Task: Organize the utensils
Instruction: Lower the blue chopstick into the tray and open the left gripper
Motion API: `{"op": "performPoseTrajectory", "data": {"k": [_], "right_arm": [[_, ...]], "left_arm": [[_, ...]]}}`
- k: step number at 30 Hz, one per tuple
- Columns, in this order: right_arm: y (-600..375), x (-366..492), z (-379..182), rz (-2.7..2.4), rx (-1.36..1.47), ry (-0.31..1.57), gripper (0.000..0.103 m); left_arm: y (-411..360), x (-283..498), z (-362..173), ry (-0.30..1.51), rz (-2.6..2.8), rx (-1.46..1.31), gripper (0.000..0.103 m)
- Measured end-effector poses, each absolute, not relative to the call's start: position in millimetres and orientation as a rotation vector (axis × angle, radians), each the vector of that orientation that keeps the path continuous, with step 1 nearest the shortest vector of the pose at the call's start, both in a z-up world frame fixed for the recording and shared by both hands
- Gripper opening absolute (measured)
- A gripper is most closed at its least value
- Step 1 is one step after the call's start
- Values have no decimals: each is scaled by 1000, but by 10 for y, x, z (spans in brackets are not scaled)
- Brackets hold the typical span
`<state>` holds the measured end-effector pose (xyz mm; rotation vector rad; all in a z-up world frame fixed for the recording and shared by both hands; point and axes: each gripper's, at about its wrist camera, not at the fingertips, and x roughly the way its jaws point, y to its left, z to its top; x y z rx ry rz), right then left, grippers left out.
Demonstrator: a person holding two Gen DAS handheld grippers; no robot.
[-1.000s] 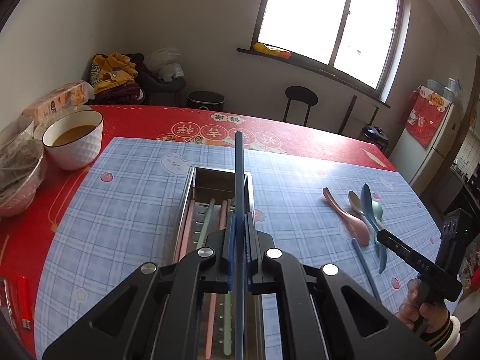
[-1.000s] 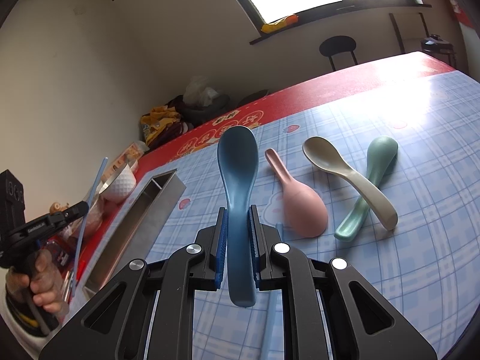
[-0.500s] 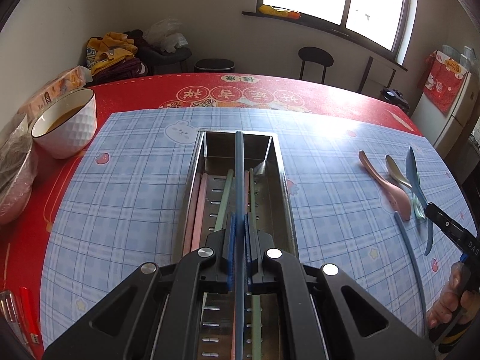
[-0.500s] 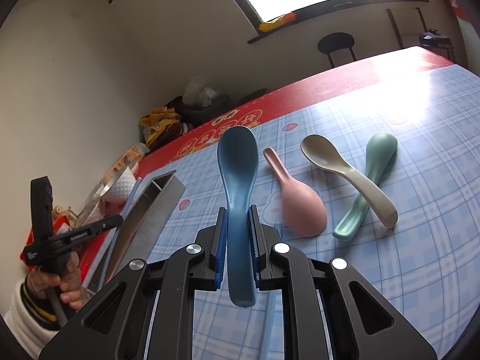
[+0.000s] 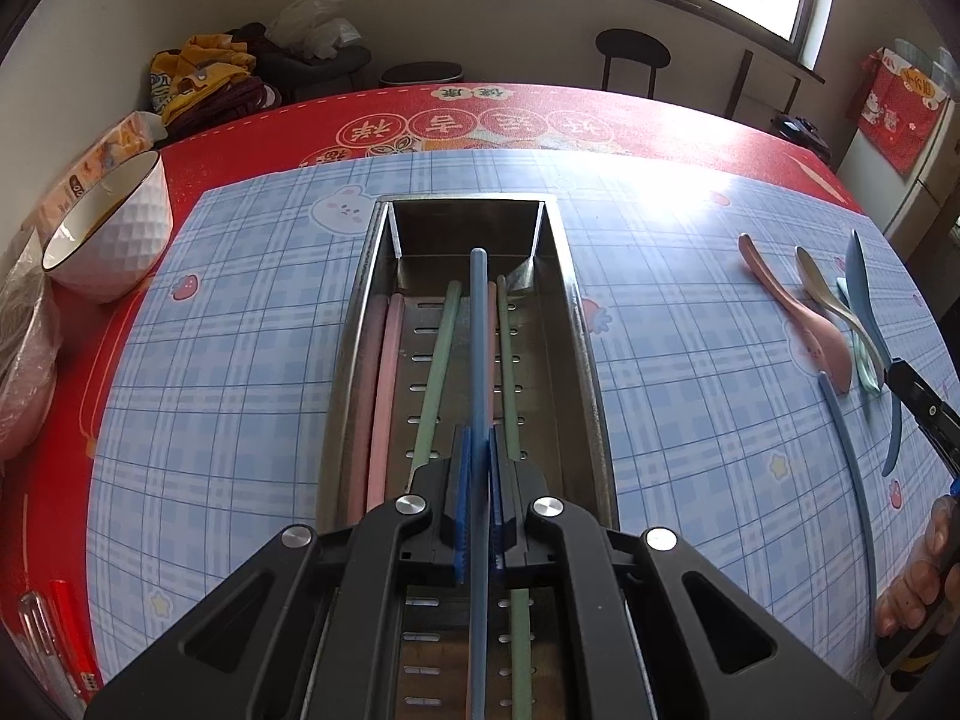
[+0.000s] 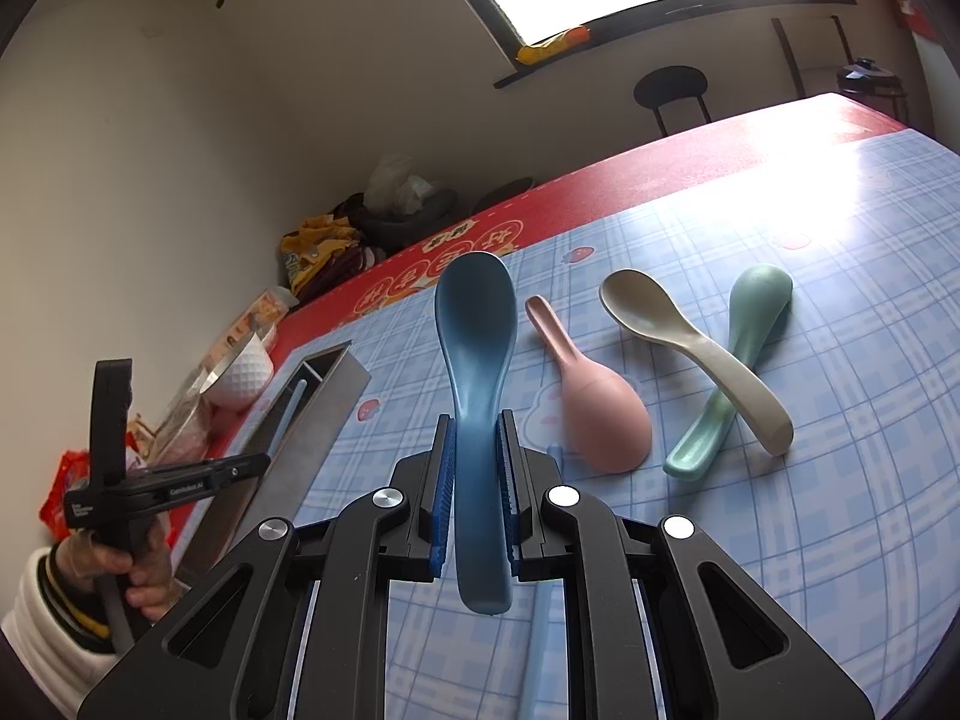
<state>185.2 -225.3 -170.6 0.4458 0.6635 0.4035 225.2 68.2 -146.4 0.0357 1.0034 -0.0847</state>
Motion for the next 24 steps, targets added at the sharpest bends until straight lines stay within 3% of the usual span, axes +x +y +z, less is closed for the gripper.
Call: {"op": "performPoseTrajectory", "data": {"k": [5,9,14,19,24], "right_arm": [[-2254,1854,-1709,405,447,665,14],[-2244,1848,-1704,407,445,666,14],[-2240,1848,-1705,405,445,667,14],[-2205,1845,-1700,395,435,667,14],[-2146,1850,-1692,373,417,675,14]], "left_arm": [[698,2258,-1463,1006,-98,25,7],[696,2201,-1383,983,-101,20,20],[709,1977,-1184,902,-112,29,24],[749,1631,-1025,761,-95,105,52],[908,1357,-1014,652,-75,105,64]]}}
